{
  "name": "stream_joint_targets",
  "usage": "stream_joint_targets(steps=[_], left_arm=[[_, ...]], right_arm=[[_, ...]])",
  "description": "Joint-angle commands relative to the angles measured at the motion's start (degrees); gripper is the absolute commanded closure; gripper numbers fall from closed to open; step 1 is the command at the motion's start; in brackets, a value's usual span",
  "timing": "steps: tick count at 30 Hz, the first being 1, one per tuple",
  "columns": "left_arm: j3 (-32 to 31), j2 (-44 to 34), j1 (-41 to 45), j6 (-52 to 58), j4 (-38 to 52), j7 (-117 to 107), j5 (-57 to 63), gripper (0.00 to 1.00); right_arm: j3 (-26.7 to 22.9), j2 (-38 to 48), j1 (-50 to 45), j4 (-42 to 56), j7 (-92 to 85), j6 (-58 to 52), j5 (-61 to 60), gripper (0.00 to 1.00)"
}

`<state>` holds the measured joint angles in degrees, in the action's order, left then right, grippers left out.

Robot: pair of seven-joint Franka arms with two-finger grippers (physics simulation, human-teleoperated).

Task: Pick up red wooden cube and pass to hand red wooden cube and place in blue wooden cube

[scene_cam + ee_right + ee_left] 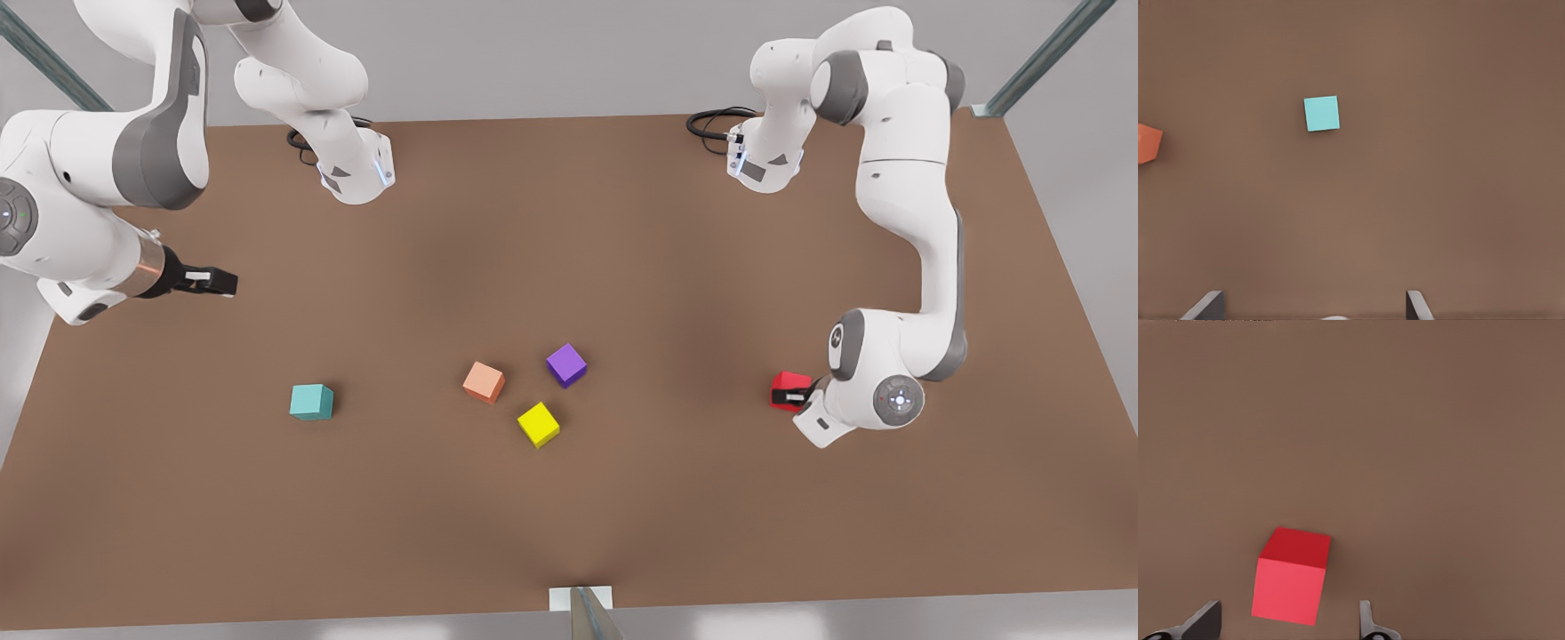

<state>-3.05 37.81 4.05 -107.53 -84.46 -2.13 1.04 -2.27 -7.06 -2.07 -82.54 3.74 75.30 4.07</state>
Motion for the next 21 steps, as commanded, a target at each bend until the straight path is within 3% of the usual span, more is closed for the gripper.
stream_joint_targets(steps=[1, 8, 21], left_arm=[[0.06, 0.51, 0.00, -9.71, -0.79, 16.99, 0.19, 0.00], [1.38, -1.07, -0.09, -14.64, -8.35, 16.90, 4.14, 0.00], [1.29, 0.07, -0.09, -13.49, -10.11, 16.63, 2.56, 0.00]], right_arm=[[-0.02, 0.03, 0.05, 0.01, 2.50, -0.24, -0.20, 0.00], [-0.55, -0.49, -0.13, 0.01, 2.67, -0.24, -0.29, 0.00], [-1.07, -0.85, -0.04, 0.01, 2.41, -0.33, -1.08, 0.00]])
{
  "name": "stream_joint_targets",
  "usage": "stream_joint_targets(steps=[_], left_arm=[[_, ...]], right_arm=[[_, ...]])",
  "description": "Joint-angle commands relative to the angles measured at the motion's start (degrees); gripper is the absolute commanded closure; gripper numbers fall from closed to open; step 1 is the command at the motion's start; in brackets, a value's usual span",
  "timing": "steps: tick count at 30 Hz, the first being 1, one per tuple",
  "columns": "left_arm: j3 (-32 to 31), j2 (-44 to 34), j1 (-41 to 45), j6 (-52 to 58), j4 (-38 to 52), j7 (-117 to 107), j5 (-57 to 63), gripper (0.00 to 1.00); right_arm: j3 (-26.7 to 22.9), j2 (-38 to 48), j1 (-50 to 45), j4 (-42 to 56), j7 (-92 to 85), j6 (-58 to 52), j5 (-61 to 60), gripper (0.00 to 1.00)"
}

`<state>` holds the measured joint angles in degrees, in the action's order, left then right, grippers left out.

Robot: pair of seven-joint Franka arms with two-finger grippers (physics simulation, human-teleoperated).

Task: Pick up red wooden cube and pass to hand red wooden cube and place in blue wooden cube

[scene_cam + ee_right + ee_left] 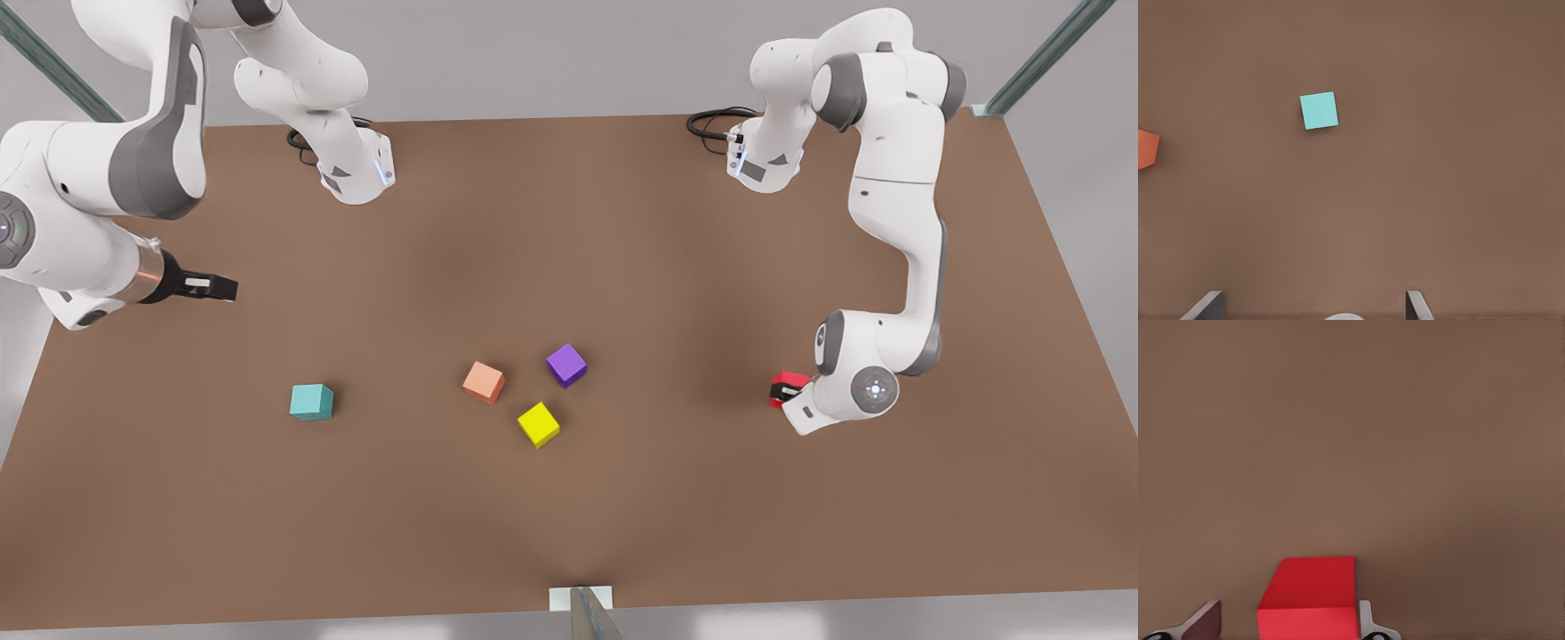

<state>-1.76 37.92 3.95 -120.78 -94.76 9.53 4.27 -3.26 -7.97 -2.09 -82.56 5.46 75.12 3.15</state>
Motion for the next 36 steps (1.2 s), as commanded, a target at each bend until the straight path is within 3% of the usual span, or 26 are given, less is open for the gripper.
stream_joint_targets(steps=[1, 22, 23, 24, 25, 28, 30, 32, 34, 36], left_arm=[[0.00, 0.05, 0.00, -0.42, -0.33, 4.97, -0.67, 0.00], [0.44, 2.07, 0.09, -0.86, -3.15, -7.43, -0.67, 0.00], [0.53, 2.07, 0.09, -0.94, -3.15, -7.43, -0.67, 0.05], [0.53, 2.07, 0.18, -1.03, -3.06, -7.43, -0.58, 0.22], [0.52, 2.07, 0.18, -1.03, -3.06, -7.43, -0.58, 0.30], [0.44, 2.16, 0.26, -0.94, -2.44, -7.34, -0.58, 0.32], [-0.35, 2.07, 0.18, -0.15, -0.25, -7.60, -5.83, 0.32], [-0.53, 1.90, 0.52, 8.70, 5.19, -7.95, -23.49, 0.32], [-6.41, 2.25, 0.35, 20.41, 14.42, -17.00, -26.68, 0.32], [-11.51, 3.65, 0.44, 20.68, 18.30, -25.27, -43.72, 0.32]], right_arm=[[-0.08, 0.06, -0.02, 0.03, 0.69, -0.15, -0.16, 0.00], [-0.44, -0.64, -0.11, -0.32, 0.69, 0.02, -0.52, 0.00], [-0.44, -0.73, -0.11, -0.32, 0.69, 0.02, -0.60, 0.00], [-0.44, -0.73, -0.11, -0.32, 0.69, 0.02, -0.60, 0.00], [-0.44, -0.73, -0.11, -0.32, 0.69, 0.02, -0.60, 0.00], [-0.44, -0.73, -0.11, -0.32, 0.69, 0.02, -0.60, 0.00], [-0.44, -0.73, -0.19, -0.32, 0.69, 0.11, -0.60, 0.00], [-0.52, -0.73, -0.37, -0.32, 0.69, 0.11, -0.60, 0.00], [-9.56, -4.76, -0.46, -2.96, -18.43, -0.76, -15.34, 0.00], [-10.10, -14.08, -0.37, -2.79, -32.96, -8.58, -29.33, 0.00]])
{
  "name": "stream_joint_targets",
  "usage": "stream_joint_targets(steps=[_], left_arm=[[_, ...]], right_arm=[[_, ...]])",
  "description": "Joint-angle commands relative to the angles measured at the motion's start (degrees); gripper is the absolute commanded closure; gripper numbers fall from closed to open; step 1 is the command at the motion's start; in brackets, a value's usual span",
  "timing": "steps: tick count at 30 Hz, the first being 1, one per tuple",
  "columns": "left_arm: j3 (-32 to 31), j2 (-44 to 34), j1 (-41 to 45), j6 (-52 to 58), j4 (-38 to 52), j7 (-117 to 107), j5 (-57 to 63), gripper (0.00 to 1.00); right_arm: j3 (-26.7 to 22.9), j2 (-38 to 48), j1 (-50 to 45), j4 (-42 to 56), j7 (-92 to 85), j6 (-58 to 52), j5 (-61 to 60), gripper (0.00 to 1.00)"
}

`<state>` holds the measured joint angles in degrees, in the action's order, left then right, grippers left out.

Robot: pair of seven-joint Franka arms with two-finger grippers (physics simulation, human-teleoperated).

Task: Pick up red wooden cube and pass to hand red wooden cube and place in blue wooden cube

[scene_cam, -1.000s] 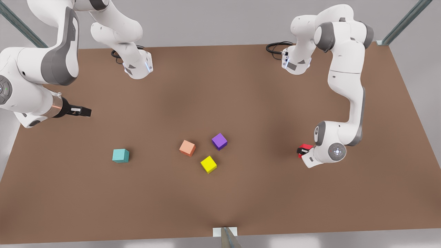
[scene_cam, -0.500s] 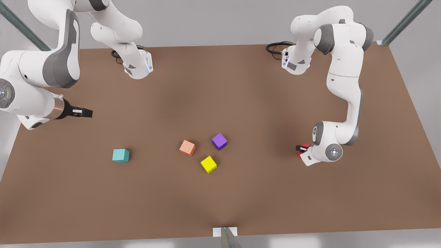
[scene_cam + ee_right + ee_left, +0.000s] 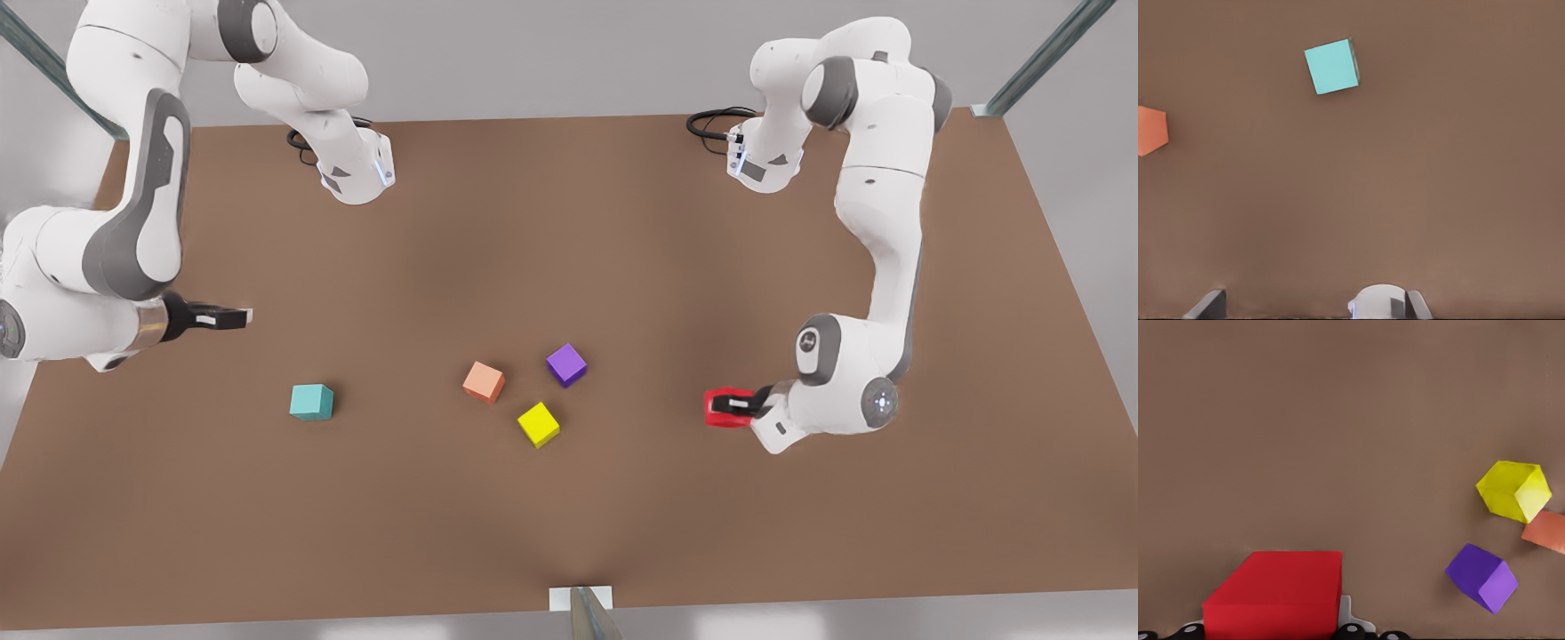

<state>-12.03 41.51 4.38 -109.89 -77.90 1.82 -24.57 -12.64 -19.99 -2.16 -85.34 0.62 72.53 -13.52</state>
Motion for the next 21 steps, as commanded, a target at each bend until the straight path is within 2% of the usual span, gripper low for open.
stream_joint_targets(steps=[1, 2, 4, 6, 7, 8, 11, 13, 16, 21], left_arm=[[-3.61, 2.51, 0.02, 9.70, 4.23, -17.38, -17.96, 0.32], [-6.69, 7.26, 0.02, 9.70, 9.60, -17.38, -20.70, 0.32], [-11.78, 10.69, 0.02, 5.32, 11.89, -15.11, -21.05, 0.32], [-16.09, 12.98, 0.19, -2.68, 11.80, -9.83, -30.53, 0.32], [-18.29, 14.21, 0.19, -6.99, 11.80, -9.56, -32.82, 0.32], [-20.93, 14.91, 0.37, -11.65, 11.63, -8.42, -33.09, 0.32], [-22.25, 15.97, 2.04, -12.80, 11.54, -3.14, -34.85, 0.32], [-23.04, 15.97, 3.97, -14.47, 11.36, -2.09, -36.08, 0.32], [-25.68, 15.97, 6.87, -21.50, 11.36, -2.09, -39.33, 0.32], [-25.77, 19.13, 6.87, -21.59, 11.54, 11.71, -40.91, 0.32]], right_arm=[[-0.72, -6.45, -0.21, 0.00, -32.26, -7.58, -18.90, 0.00], [-0.11, -11.29, -0.21, -0.09, -36.04, -7.93, -25.06, 0.00], [1.30, -17.25, -0.48, -0.18, -44.45, -10.21, -36.20, 0.00], [3.67, -26.84, -0.39, -0.09, -67.57, -10.30, -51.33, 0.00], [4.02, -28.78, -1.09, 0.00, -75.21, -8.64, -56.86, 0.00], [4.02, -30.28, -1.27, 0.96, -84.54, -4.51, -58.82, 0.00], [4.02, -30.72, -1.88, 2.90, -109.42, 2.62, -63.91, 0.00], [4.02, -30.63, -2.15, 2.90, -119.62, 2.79, -65.23, 0.00], [4.02, -30.19, -2.41, 2.81, -127.09, 2.70, -65.15, 0.00], [4.02, -30.28, -4.34, 3.16, -131.67, 2.79, -67.17, 0.00]])
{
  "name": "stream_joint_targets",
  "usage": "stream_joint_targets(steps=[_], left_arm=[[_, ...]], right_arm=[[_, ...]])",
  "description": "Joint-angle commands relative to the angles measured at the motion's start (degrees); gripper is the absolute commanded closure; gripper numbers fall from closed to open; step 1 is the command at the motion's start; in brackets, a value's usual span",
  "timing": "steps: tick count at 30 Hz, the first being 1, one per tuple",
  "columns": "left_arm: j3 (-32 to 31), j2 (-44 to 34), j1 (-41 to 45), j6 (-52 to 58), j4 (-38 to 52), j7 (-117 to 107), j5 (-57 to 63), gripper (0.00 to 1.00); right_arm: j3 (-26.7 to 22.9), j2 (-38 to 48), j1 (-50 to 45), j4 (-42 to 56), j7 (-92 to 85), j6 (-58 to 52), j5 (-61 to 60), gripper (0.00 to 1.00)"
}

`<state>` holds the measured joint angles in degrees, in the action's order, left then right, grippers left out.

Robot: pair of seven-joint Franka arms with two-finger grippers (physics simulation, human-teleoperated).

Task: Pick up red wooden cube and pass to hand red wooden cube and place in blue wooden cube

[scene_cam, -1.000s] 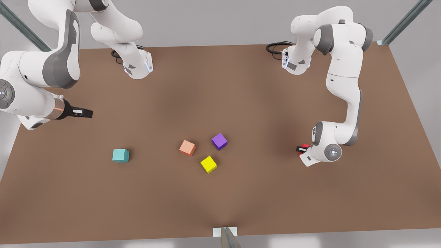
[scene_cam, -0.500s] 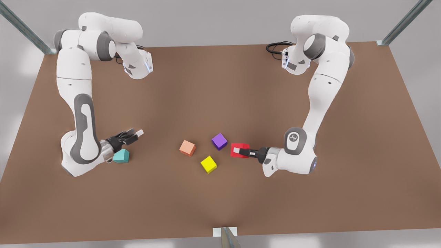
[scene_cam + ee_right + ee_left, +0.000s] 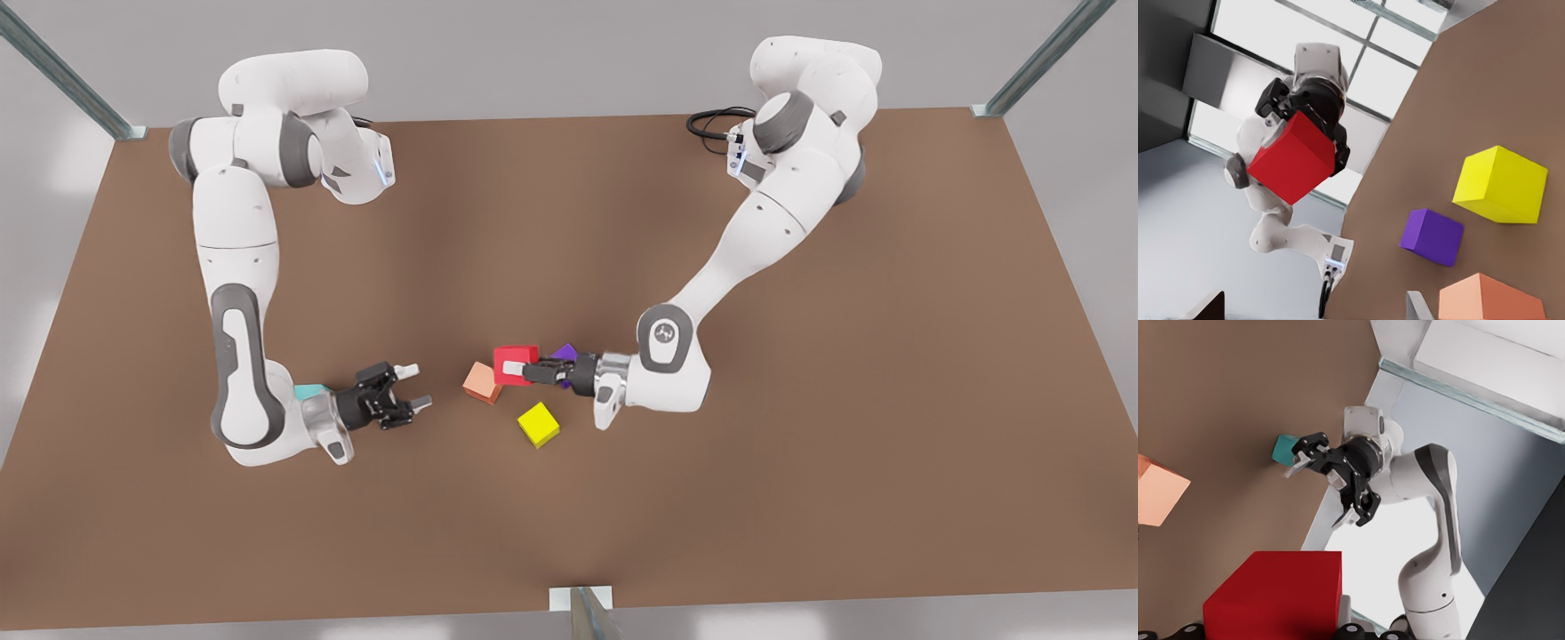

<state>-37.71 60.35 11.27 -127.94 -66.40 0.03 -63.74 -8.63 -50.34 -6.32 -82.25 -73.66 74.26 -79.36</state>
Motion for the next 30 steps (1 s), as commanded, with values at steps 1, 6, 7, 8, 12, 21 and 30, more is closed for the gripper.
stream_joint_targets(steps=[1, 6, 7, 8, 12, 21, 30], left_arm=[[-0.09, 0.47, -0.02, -3.54, 0.05, 14.03, -1.74, 0.32], [0.00, 0.56, -0.02, -3.54, 0.05, 15.79, -1.74, 0.32], [0.00, 0.56, -0.02, -3.54, 0.05, 15.79, -1.74, 0.32], [0.00, 0.56, 0.06, -3.63, -0.04, 15.79, -1.74, 0.32], [-0.18, 0.56, 0.42, -4.95, -0.04, 15.79, -2.18, 0.32], [-0.18, 1.08, 1.47, -7.14, 0.05, 21.15, -2.18, 0.32], [-0.18, 1.08, 1.56, -7.32, 0.13, 21.24, -2.09, 0.32]], right_arm=[[0.01, 0.07, -0.62, 0.07, -57.39, 1.06, -2.02, 0.00], [0.01, 0.07, -2.64, -0.02, -57.92, 1.85, -9.14, 0.00], [0.01, 0.07, -3.08, -0.02, -57.92, 2.20, -10.02, 0.00], [0.01, 0.07, -3.52, -0.02, -57.92, 2.99, -10.63, 0.00], [0.01, -0.02, -5.19, 0.07, -57.57, 5.10, -12.92, 0.00], [0.54, 0.16, -7.83, -0.81, -57.30, 5.54, -13.36, 0.00], [0.89, 0.51, -8.80, -1.07, -57.21, 5.54, -13.71, 0.00]])
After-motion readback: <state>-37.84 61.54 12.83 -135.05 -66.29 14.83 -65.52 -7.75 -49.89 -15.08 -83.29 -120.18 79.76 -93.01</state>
